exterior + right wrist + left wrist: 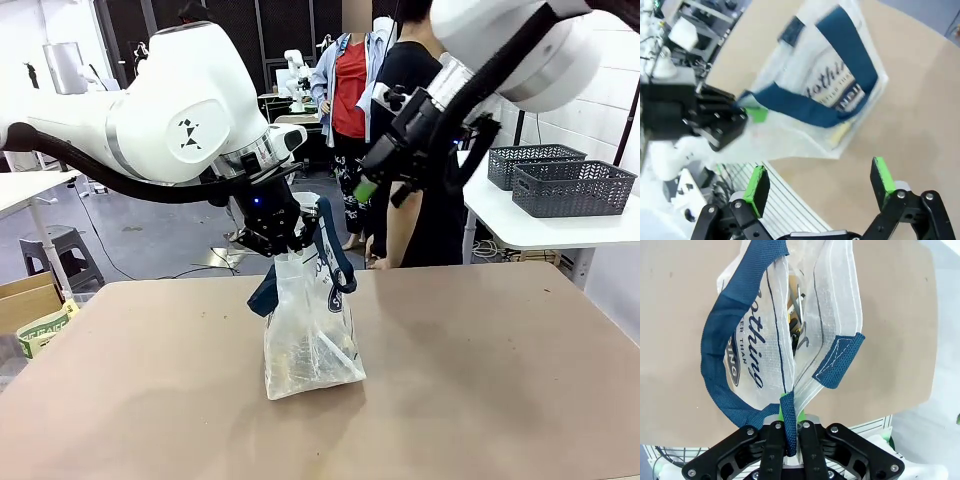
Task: Transfer purchased items from the store into the shopping bag.
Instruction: Move the Reusable shopping bag to the right side of the table.
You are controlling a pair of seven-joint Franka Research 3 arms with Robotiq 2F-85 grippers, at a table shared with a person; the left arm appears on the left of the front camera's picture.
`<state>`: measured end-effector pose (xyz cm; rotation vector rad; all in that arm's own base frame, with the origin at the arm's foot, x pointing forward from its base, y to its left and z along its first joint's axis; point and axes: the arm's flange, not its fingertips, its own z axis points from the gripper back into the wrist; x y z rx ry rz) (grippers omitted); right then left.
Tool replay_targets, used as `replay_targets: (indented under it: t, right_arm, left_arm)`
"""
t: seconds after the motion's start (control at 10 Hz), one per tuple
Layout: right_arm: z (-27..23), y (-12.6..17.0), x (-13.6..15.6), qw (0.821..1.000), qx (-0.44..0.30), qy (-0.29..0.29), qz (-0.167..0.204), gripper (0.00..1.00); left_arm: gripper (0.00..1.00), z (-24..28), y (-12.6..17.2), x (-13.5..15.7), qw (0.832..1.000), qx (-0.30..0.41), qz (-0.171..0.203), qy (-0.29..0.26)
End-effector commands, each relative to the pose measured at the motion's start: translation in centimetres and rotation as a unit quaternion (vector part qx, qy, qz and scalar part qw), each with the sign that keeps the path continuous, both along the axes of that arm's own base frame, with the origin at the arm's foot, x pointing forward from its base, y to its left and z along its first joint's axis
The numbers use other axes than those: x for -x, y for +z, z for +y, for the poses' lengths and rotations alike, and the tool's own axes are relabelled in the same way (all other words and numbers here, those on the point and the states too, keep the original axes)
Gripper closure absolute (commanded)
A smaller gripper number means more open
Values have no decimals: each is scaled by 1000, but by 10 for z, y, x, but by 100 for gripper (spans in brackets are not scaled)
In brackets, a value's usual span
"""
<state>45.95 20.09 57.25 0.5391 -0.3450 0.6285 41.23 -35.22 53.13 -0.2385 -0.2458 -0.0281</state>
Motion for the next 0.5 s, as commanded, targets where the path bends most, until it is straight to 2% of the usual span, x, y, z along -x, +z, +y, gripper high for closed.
replay_targets:
  t: [0.0, 0.1, 0.2, 0.4]
  right_arm:
    - [-21, -12, 18, 999, 33, 1, -37, 0]
    - [-28, -16, 25, 997, 50, 2, -56, 0]
    - [-11, -6, 6, 1000, 18, 5, -10, 0]
    - [-11, -6, 6, 1000, 18, 5, -10, 0]
  left_arm:
    - [100, 0, 1, 1, 1000, 2, 1, 1]
    - [100, 0, 1, 1, 1000, 2, 1, 1]
    - [100, 0, 1, 1, 1000, 2, 1, 1]
    - [100, 0, 1, 1, 1000, 2, 1, 1]
